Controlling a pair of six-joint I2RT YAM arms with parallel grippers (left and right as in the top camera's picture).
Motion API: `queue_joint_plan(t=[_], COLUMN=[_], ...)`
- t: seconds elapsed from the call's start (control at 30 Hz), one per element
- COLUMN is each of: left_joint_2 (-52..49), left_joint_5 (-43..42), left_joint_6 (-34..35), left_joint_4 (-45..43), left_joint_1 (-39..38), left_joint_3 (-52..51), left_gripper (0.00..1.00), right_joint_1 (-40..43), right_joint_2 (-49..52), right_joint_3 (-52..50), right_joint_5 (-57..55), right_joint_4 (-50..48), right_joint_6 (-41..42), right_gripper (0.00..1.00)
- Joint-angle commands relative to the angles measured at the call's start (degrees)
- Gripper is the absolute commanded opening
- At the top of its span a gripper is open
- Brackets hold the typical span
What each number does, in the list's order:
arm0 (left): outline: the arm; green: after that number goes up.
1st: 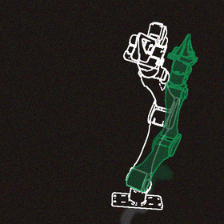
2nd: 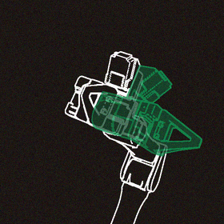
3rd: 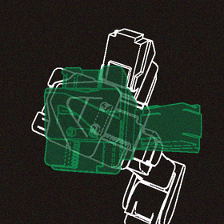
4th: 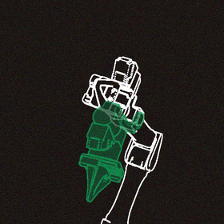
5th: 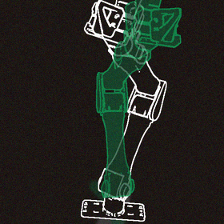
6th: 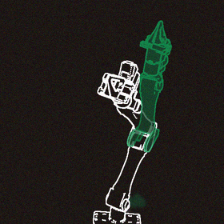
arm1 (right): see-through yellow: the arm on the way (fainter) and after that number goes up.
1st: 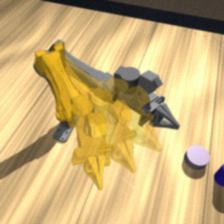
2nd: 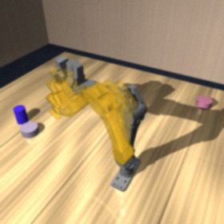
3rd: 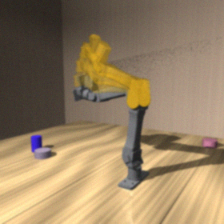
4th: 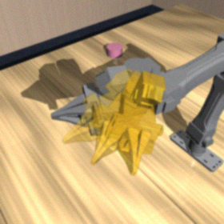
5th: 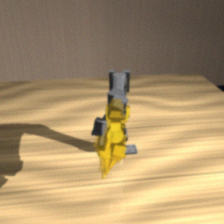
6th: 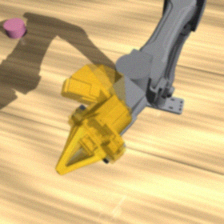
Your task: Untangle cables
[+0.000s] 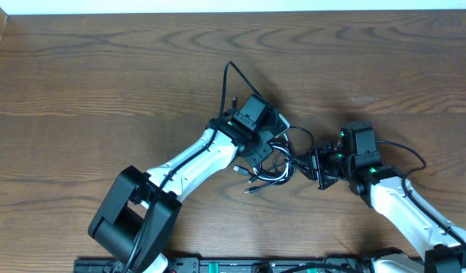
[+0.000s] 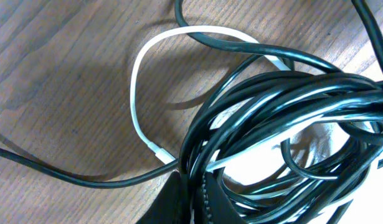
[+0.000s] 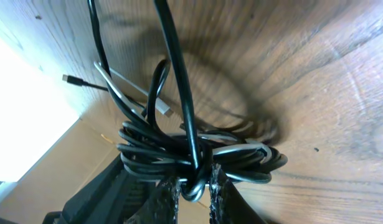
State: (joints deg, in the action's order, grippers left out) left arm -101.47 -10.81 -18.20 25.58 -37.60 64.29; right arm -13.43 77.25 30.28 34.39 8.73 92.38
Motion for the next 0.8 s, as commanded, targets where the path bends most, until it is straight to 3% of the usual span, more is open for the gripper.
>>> queue_joint_plan(t=[0.0, 0.77], left_joint_2=[1.16, 1.16], left_joint_5=[-0.50, -0.50], left_joint_6=[0.02, 0.02], left_joint_4=[0.28, 0.26], left_joint_1=[0.13, 0.13], left_joint_3=[-0.33, -0.33], left_gripper=[0.08, 0.08], right_joint_1=[-0.42, -1.29], right_joint_2=[0.37, 0.39], right_joint_3=[0.72, 0.72], right_joint_5=[-2.32, -1.42], right_joint_4=[0.04, -0.26], right_joint_6=[0.63, 0.68], right_gripper=[0.15, 0.16])
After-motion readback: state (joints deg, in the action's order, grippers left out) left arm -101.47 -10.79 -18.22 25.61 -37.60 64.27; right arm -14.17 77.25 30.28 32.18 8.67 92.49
